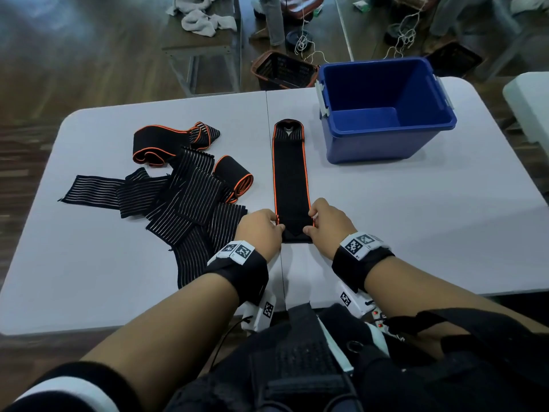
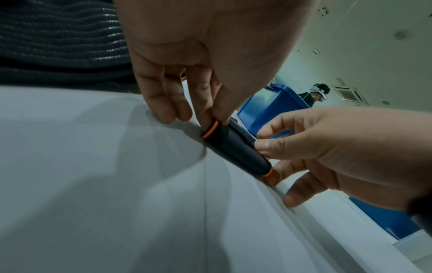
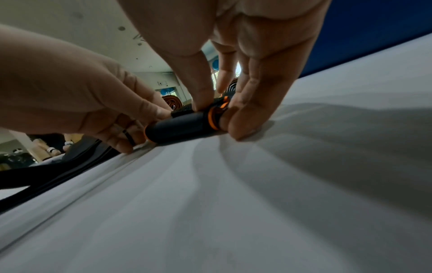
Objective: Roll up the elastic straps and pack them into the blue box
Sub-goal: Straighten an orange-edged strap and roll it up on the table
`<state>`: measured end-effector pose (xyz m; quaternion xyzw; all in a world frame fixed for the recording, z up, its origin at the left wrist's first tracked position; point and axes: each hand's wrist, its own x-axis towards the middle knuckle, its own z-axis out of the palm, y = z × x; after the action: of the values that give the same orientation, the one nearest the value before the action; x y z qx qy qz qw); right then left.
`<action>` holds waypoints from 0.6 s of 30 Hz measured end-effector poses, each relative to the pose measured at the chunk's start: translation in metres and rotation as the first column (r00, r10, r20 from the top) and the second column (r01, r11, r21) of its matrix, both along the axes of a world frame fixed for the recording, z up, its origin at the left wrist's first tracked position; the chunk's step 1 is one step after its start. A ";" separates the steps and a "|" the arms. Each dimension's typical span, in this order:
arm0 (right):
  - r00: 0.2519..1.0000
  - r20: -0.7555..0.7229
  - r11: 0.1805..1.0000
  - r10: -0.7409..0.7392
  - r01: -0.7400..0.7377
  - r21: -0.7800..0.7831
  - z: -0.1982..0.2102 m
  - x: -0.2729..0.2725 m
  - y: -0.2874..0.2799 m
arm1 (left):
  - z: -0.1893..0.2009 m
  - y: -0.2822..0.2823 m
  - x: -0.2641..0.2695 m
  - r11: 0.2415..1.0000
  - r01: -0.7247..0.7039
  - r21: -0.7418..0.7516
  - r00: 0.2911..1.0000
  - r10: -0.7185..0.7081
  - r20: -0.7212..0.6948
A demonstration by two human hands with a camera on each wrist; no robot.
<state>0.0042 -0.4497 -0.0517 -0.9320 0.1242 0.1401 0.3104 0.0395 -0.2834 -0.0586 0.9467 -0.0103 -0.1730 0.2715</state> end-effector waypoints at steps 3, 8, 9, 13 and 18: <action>0.998 0.032 0.996 0.063 -0.060 -0.064 0.001 -0.002 0.001 | 0.001 -0.001 -0.004 0.999 0.052 -0.015 0.998 -0.051 0.038; 0.981 0.063 0.969 0.183 -0.169 -0.182 0.005 -0.004 0.000 | 0.004 0.002 -0.007 0.958 0.265 0.109 0.948 -0.280 0.155; 0.976 0.061 0.960 0.209 -0.193 -0.203 0.005 -0.005 0.000 | 0.005 0.003 -0.007 0.936 0.316 0.154 0.929 -0.338 0.152; 0.965 0.033 0.947 0.260 -0.249 -0.203 0.009 -0.008 0.000 | 0.003 0.009 -0.013 0.868 0.436 0.239 0.869 -0.475 0.139; 0.935 -0.032 0.902 0.352 -0.348 -0.255 0.014 -0.012 -0.004 | -0.006 0.018 -0.021 0.866 0.461 0.195 0.861 -0.490 0.138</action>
<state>-0.0075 -0.4535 -0.0374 -0.9723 -0.0303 0.1695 0.1578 0.0188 -0.2658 -0.0650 0.9447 -0.2552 -0.1475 0.1435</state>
